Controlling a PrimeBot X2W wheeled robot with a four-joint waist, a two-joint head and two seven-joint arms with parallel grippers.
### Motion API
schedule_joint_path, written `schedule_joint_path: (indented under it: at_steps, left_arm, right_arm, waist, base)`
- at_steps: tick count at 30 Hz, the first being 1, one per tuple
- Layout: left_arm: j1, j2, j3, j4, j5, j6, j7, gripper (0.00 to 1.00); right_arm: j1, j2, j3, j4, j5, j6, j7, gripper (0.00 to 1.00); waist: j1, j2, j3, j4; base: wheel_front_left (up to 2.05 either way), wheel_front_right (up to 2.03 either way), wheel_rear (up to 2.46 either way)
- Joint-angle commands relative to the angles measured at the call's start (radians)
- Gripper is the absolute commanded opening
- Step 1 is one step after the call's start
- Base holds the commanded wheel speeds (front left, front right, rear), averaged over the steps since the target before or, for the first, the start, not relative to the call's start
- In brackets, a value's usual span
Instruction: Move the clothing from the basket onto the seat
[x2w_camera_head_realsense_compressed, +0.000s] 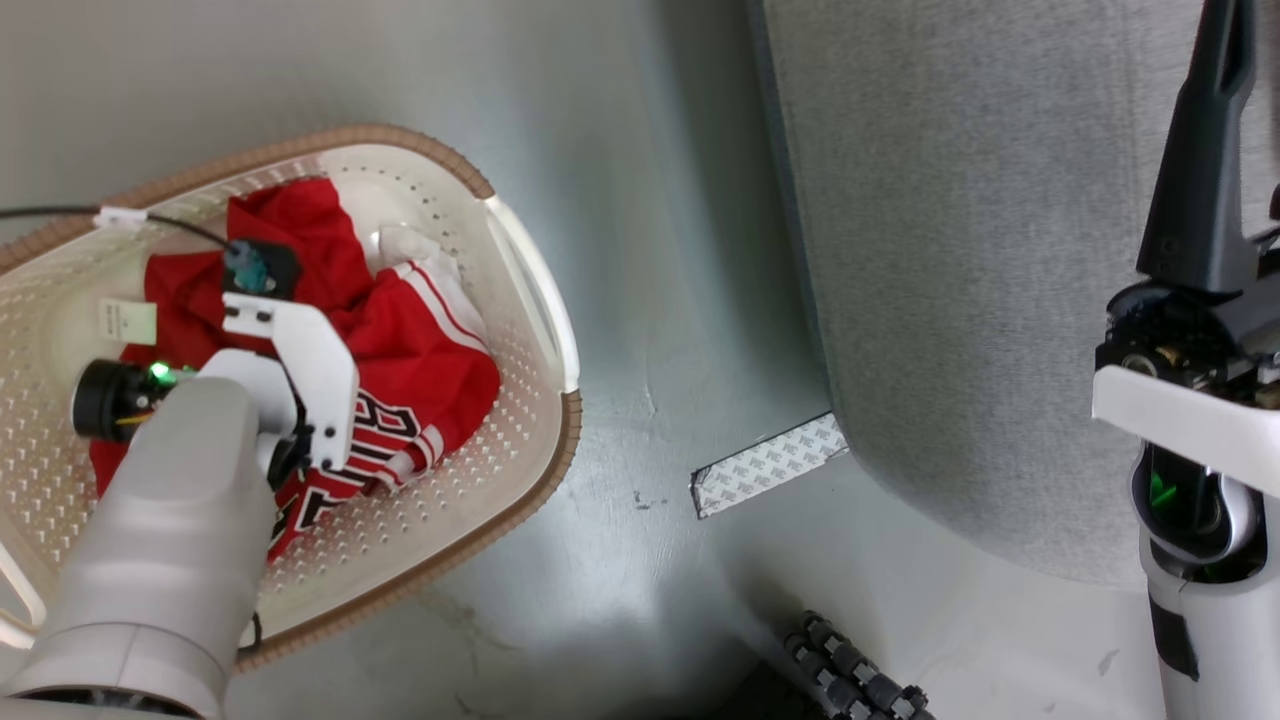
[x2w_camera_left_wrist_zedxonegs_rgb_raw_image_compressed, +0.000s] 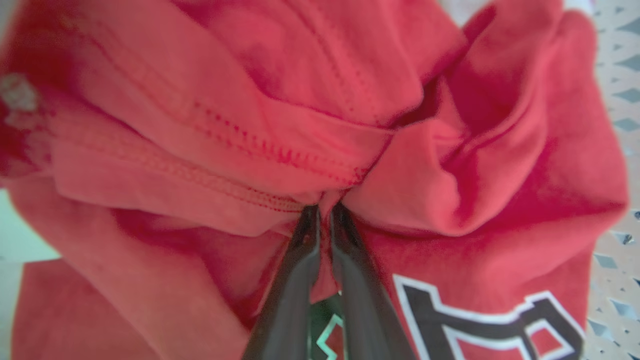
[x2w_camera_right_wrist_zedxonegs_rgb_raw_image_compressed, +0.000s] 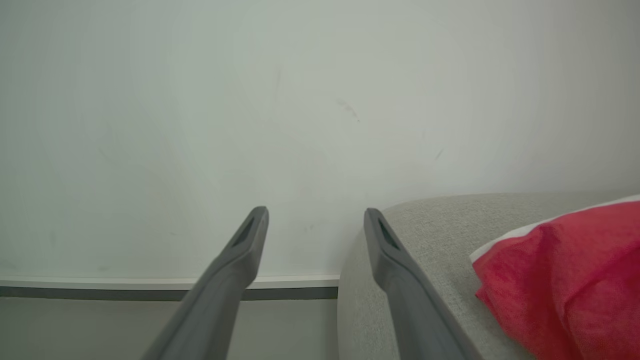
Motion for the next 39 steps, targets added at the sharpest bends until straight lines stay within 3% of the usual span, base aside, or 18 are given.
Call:
schedule_joint_path:
  at_steps: [1,9,23,32,39]
  left_arm:
    - [0.017,0.015,0.003,0.010,-0.012,-0.005,-0.015,0.00]
    - [0.039,0.020,0.018,0.008,-0.054,-0.034,-0.109,0.00]
    - [0.160,-0.101,-0.005,0.005,-0.132,-0.070,-0.273,0.00]
    - [0.287,-0.166,-0.110,-0.090,-0.272,-0.072,-0.390,0.00]
    - [0.379,-0.170,-0.225,-0.212,-0.414,-0.071,-0.473,0.00]
  right_arm:
    - [-0.015,0.003,0.000,0.005,0.008,0.001,-0.003,1.00]
    - [-0.040,0.003,0.011,0.031,0.034,0.001,-0.003,1.00]
    - [0.046,-0.027,-0.023,0.098,-0.020,0.001,-0.003,1.00]
    - [0.152,-0.091,-0.041,0.151,-0.028,0.001,-0.003,1.00]
    - [0.237,-0.131,-0.050,0.182,-0.035,0.001,-0.003,1.00]
  waist:
    - [0.0002,-0.0001,-0.011,-0.006]
    - [0.0002,-0.0001,-0.081,-0.031]
    - [0.0002,-0.0001,-0.372,0.075]
    - [0.0002,-0.0001,-0.601,0.176]
    - [0.0002,-0.0001,-0.756,0.258]
  base:
    - [0.00,0.00,0.00]
    - [0.00,0.00,0.00]
    - [0.00,0.00,0.00]
    - [0.00,0.00,0.00]
    - [0.00,0.00,0.00]
